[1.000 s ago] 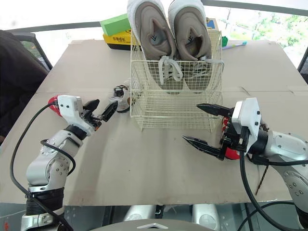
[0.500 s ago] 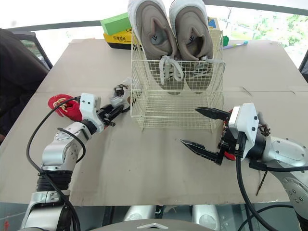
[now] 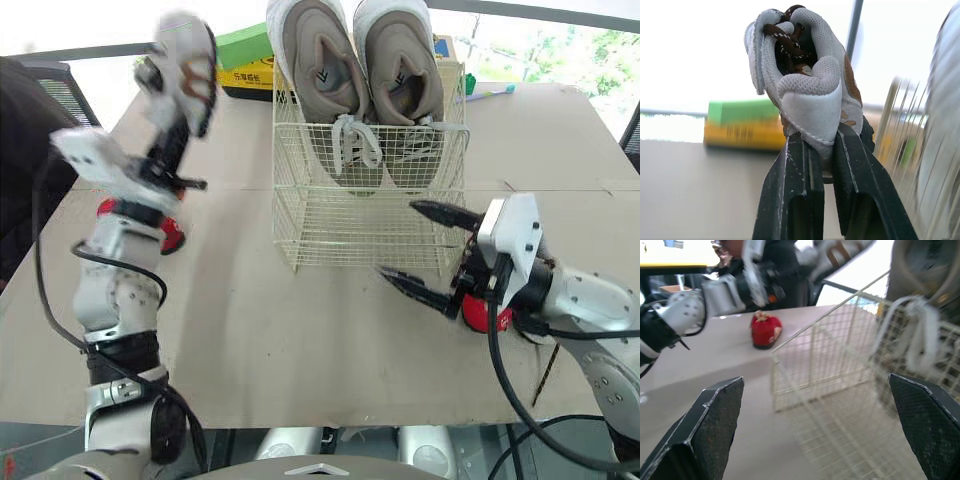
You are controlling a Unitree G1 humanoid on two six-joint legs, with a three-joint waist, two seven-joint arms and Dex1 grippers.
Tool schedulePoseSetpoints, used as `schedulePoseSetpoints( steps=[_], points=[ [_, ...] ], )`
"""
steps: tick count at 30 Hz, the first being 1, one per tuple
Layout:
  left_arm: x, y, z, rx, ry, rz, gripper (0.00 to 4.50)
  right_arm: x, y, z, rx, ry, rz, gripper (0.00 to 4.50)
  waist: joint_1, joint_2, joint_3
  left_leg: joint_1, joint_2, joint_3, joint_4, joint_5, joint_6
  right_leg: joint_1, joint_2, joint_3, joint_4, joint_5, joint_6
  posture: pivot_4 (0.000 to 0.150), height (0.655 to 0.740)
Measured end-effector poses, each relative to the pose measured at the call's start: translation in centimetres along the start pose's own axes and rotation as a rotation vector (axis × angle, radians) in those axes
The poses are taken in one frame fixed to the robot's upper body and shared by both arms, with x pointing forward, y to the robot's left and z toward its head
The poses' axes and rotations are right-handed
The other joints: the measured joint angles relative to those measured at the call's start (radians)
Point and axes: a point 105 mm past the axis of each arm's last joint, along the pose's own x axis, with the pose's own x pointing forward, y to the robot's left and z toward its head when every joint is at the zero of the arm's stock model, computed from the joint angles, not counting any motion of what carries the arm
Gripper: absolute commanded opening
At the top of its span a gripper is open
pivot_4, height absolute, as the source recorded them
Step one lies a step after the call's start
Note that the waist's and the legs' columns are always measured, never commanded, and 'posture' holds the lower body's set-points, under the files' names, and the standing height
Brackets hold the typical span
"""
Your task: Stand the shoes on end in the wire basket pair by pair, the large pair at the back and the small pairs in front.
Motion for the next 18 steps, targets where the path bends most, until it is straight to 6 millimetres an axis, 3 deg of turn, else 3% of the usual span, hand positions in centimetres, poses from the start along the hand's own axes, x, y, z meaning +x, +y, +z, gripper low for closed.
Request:
schedulePoseSetpoints(
  steps=[3,7,9,14,18],
  points=[
    [0.3,-1.1,1.5,-0.027,-0.020,-0.121,0.13,0.4,-0.8,1.3,-0.023,0.002,0.008,4.50,-0.001,0.000,0.002,-0.001,0.000,0.001,0.000,0.000,0.000,-0.002,0.004,0.000,0.001,0.000,0.000,0.150,0.7400],
    [1.3,-3.1,5.6,0.063,-0.070,-0.413,0.13,-0.1,-3.3,6.0,-0.175,0.016,-0.061,4.50,-0.001,0.000,0.002,-0.001,0.000,0.002,0.000,-0.001,0.001,-0.002,0.006,0.000,0.001,0.000,0.000,0.150,0.7400],
    [1.2,-4.8,6.5,0.127,-0.087,-0.573,0.13,0.0,-3.6,8.0,-0.189,0.010,-0.030,4.50,-0.001,0.001,0.002,0.000,0.000,0.004,-0.001,-0.001,0.002,-0.002,0.006,0.001,0.000,0.000,-0.001,0.150,0.7400],
    [1.1,-8.1,5.7,0.211,-0.111,-0.853,0.13,-0.2,-4.4,11.7,-0.232,0.012,-0.026,4.50,-0.001,0.000,0.002,-0.001,0.001,0.006,0.000,-0.002,0.004,-0.002,0.005,0.002,-0.001,0.000,-0.001,0.150,0.7400],
    [-0.2,-10.4,3.9,0.330,-0.081,-1.087,0.13,-0.5,-4.6,13.2,-0.243,0.040,-0.023,4.50,-0.004,0.001,0.002,-0.001,0.001,0.011,0.000,-0.004,0.007,-0.003,0.005,0.006,-0.001,0.000,0.000,0.150,0.7400]
  ],
)
